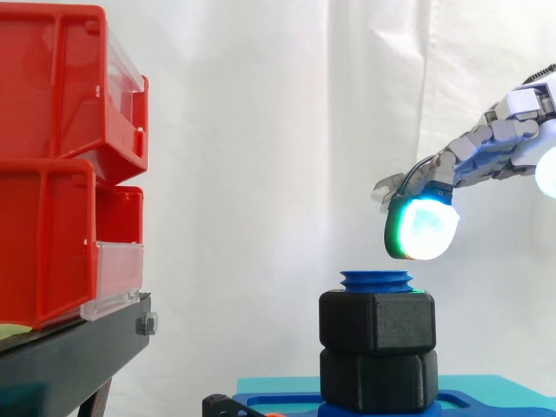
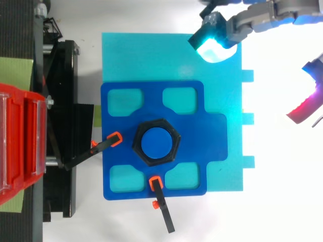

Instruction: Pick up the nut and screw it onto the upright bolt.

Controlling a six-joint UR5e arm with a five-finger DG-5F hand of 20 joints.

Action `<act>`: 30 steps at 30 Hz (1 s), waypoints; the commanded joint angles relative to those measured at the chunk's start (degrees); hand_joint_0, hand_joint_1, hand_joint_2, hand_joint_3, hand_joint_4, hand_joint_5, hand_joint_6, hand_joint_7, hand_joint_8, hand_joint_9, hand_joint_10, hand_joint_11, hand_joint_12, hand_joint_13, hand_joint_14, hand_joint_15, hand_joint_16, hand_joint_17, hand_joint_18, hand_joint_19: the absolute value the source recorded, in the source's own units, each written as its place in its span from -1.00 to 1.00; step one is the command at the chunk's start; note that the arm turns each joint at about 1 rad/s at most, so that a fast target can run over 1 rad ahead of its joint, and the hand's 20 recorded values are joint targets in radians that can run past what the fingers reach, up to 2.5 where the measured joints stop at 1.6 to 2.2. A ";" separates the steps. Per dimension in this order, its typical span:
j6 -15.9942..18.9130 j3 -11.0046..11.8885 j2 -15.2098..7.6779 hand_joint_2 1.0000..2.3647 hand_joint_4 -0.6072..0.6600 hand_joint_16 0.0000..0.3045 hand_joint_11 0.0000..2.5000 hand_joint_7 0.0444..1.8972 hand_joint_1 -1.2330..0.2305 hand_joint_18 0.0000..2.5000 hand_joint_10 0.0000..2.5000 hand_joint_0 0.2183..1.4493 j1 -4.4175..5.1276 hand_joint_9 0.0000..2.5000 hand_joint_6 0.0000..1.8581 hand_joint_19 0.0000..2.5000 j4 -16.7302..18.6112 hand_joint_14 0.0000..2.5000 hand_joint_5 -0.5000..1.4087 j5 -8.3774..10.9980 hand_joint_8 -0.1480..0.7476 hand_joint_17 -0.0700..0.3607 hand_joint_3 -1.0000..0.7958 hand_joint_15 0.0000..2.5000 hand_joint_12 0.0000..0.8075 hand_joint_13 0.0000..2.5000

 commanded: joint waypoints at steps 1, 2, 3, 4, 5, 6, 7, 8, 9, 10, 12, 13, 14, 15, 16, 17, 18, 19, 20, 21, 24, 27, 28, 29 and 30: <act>1.08 0.00 0.00 -1.00 0.14 -0.71 -1.00 -0.32 0.25 -1.00 -1.00 -0.59 0.10 -0.88 -0.46 -1.00 0.00 -1.00 -0.71 -0.09 -0.20 -0.22 -0.44 -1.00 -0.13 -1.00; 1.08 0.00 0.00 -1.00 0.11 -0.71 -1.00 -0.32 0.24 -1.00 -1.00 -0.59 0.10 -0.89 -0.46 -1.00 0.00 -1.00 -0.72 -0.18 -0.21 -0.22 -0.44 -1.00 -0.13 -1.00; 1.08 0.00 0.00 -1.00 0.04 -0.71 -1.00 -0.33 0.25 -1.00 -1.00 -0.59 0.10 -0.91 -0.46 -1.00 -0.08 -1.00 -0.72 -0.09 -0.22 -0.21 -0.44 -1.00 -0.13 -1.00; 1.16 0.00 0.00 -1.00 0.02 -0.71 -1.00 -0.34 0.26 -1.00 -1.00 -0.59 0.19 -0.92 -0.46 -1.00 -0.08 -1.00 -0.73 -0.09 -0.23 -0.21 -0.44 -1.00 -0.12 -1.00; 1.16 0.00 0.00 -1.00 0.00 -0.71 -1.00 -0.34 0.27 -1.00 -1.00 -0.60 0.19 -0.93 -0.46 -1.00 -0.08 -1.00 -0.73 -0.09 -0.24 -0.21 -0.44 -1.00 -0.13 -1.00; 1.08 0.00 0.00 -1.00 -0.01 -0.70 -1.00 -0.32 0.32 -1.00 -1.00 -0.60 0.19 -0.98 -0.46 -1.00 0.00 -1.00 -0.73 0.00 -0.26 -0.20 -0.44 -1.00 -0.12 -1.00; 1.08 0.00 0.00 -1.00 -0.01 -0.70 -1.00 -0.32 0.32 -1.00 -1.00 -0.60 0.19 -0.98 -0.46 -1.00 0.00 -1.00 -0.73 0.00 -0.26 -0.20 -0.44 -1.00 -0.12 -1.00; 1.08 0.00 0.00 -1.00 -0.01 -0.70 -1.00 -0.31 0.33 -1.00 -1.00 -0.61 0.19 -0.98 -0.46 -1.00 -0.08 -1.00 -0.73 -0.09 -0.25 -0.20 -0.44 -1.00 -0.11 -1.00; 1.08 0.00 0.00 -1.00 -0.01 -0.70 -1.00 -0.31 0.33 -1.00 -1.00 -0.61 0.19 -0.98 -0.46 -1.00 -0.08 -1.00 -0.73 -0.09 -0.25 -0.19 -0.44 -1.00 -0.11 -1.00; 1.08 0.00 0.00 -1.00 -0.01 -0.70 -1.00 -0.31 0.33 -1.00 -1.00 -0.61 0.28 -0.98 -0.46 -1.00 0.00 -1.00 -0.73 -0.09 -0.25 -0.19 -0.44 -1.00 -0.11 -1.00; 1.08 0.00 0.00 -1.00 0.01 -0.70 -1.00 -0.30 0.32 -1.00 -1.00 -0.60 0.19 -0.98 -0.46 -1.00 0.00 -1.00 -0.73 0.00 -0.25 -0.19 -0.44 -1.00 -0.11 -1.00; 1.08 0.00 0.00 -1.00 0.01 -0.70 -1.00 -0.29 0.32 -1.00 -1.00 -0.60 0.19 -0.98 -0.46 -1.00 0.00 -1.00 -0.73 0.00 -0.25 -0.19 -0.44 -1.00 -0.11 -1.00; 0.99 0.00 0.00 -1.00 0.01 -0.70 -1.00 -0.29 0.32 -1.00 -1.00 -0.60 0.19 -0.98 -0.46 -1.00 0.00 -1.00 -0.73 0.09 -0.25 -0.19 -0.44 -1.00 -0.11 -1.00; 0.99 0.00 0.00 -1.00 0.01 -0.69 -1.00 -0.31 0.32 -1.00 -1.00 -0.60 0.28 -0.97 -0.46 -1.00 0.00 -1.00 -0.73 0.09 -0.25 -0.19 -0.44 -1.00 -0.11 -1.00; 0.99 0.00 0.00 -1.00 0.01 -0.69 -1.00 -0.31 0.32 -1.00 -1.00 -0.60 0.28 -0.97 -0.46 -1.00 0.00 -1.00 -0.73 0.09 -0.25 -0.19 -0.44 -1.00 -0.11 -1.00; 0.99 0.00 0.00 -1.00 0.01 -0.69 -1.00 -0.31 0.31 -1.00 -1.00 -0.60 0.19 -0.97 -0.46 -1.00 0.00 -1.00 -0.73 0.17 -0.25 -0.19 -0.44 -1.00 -0.11 -1.00; 0.99 0.00 0.00 -1.00 0.02 -0.69 -1.00 -0.27 0.32 -1.00 -1.00 -0.60 0.19 -0.97 -0.46 -1.00 0.00 -1.00 -0.73 0.17 -0.25 -0.19 -0.44 -1.00 -0.11 -1.00; 0.99 -0.09 0.00 -1.00 0.02 -0.70 -1.00 -0.27 0.31 -1.00 -1.00 -0.60 0.19 -0.97 -0.46 -1.00 0.00 -1.00 -0.73 0.09 -0.25 -0.19 -0.44 -1.00 -0.12 -1.00; 0.99 0.00 0.00 -1.00 0.02 -0.69 -1.00 -0.30 0.31 -1.00 -1.00 -0.60 0.19 -0.97 -0.46 -1.00 0.00 -1.00 -0.73 0.09 -0.25 -0.19 -0.44 -1.00 -0.11 -1.00; 0.99 0.00 0.00 -1.00 0.03 -0.70 -1.00 -0.33 0.27 -1.00 -1.00 -0.60 0.19 -0.94 -0.46 -1.00 0.00 -1.00 -0.72 0.09 -0.24 -0.19 -0.44 -1.00 -0.12 -1.00; 0.99 0.00 0.00 -1.00 0.03 -0.70 -1.00 -0.25 0.29 -1.00 -1.00 -0.60 0.19 -0.98 -0.46 -1.00 0.00 -1.00 -0.73 0.09 -0.26 -0.20 -0.44 -1.00 -0.13 -1.00; 0.99 0.00 0.00 -1.00 0.03 -0.70 -1.00 -0.32 0.27 -1.00 -1.00 -0.60 0.28 -0.93 -0.46 -1.00 0.00 -1.00 -0.72 0.09 -0.24 -0.19 -0.44 -1.00 -0.12 -1.00; 0.99 0.00 0.00 -1.00 0.03 -0.70 -1.00 -0.32 0.26 -1.00 -1.00 -0.60 0.28 -0.93 -0.46 -1.00 0.00 -1.00 -0.72 0.09 -0.24 -0.20 -0.44 -1.00 -0.13 -1.00; 0.90 0.00 0.00 -1.00 0.05 -0.70 -1.00 -0.27 0.27 -1.00 -1.00 -0.60 0.19 -0.94 -0.46 -1.00 0.00 -1.00 -0.72 0.09 -0.24 -0.20 -0.44 -1.00 -0.13 -1.00; 0.90 0.00 0.00 -1.00 0.05 -0.70 -1.00 -0.26 0.27 -1.00 -1.00 -0.60 0.28 -0.94 -0.46 -1.00 0.00 -1.00 -0.72 0.09 -0.24 -0.20 -0.44 -1.00 -0.13 -1.00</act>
